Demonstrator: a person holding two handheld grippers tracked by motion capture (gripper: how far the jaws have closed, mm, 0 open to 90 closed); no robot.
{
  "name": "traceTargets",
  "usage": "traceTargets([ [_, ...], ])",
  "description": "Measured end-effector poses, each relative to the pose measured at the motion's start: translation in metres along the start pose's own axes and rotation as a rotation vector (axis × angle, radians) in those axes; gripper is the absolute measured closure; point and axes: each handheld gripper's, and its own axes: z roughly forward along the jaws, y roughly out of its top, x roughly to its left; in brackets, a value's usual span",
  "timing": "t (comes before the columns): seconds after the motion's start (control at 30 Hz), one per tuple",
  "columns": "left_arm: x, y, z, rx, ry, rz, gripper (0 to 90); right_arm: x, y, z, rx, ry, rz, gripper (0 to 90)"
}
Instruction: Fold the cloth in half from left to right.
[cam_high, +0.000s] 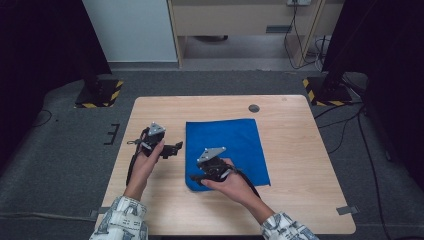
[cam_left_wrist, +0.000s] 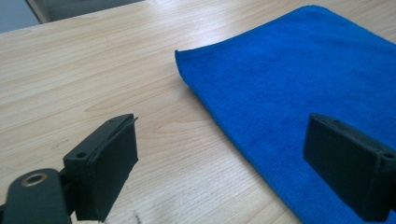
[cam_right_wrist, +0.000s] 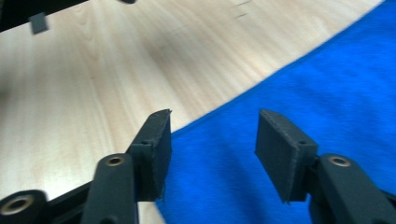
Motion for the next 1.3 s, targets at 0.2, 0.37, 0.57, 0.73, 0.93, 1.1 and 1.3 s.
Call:
traceTargets([
  [0.2,0.003,-0.003,0.0,0.004,0.001,-0.006,9.4,0.011,-0.004,0.008,0.019,0.033,-0.024,48.5],
  [0.37,0.004,-0.003,0.0,-0.003,0.007,-0.016,9.4,0.018,-0.009,0.009,0.013,0.053,-0.003,42.7],
  [0.57,0.003,-0.004,0.001,-0.001,0.003,-0.019,9.4,0.028,-0.018,0.018,0.043,0.021,-0.033,41.3],
  [0.73,0.003,-0.004,0.003,0.007,-0.002,-0.011,9.3,0.036,-0.023,0.025,0.057,-0.001,-0.052,50.9],
  [0.93,0.004,-0.004,0.003,0.001,-0.011,-0.023,9.4,0.037,-0.024,0.03,0.057,-0.028,-0.055,73.1],
  [1.1,0.007,-0.003,0.003,-0.004,-0.009,-0.033,9.4,0.038,-0.022,0.031,0.048,-0.024,-0.048,86.8],
  [1.3,0.011,0.001,0.006,-0.008,-0.014,-0.036,10.1,0.046,-0.019,0.036,0.021,-0.014,0.003,87.3],
])
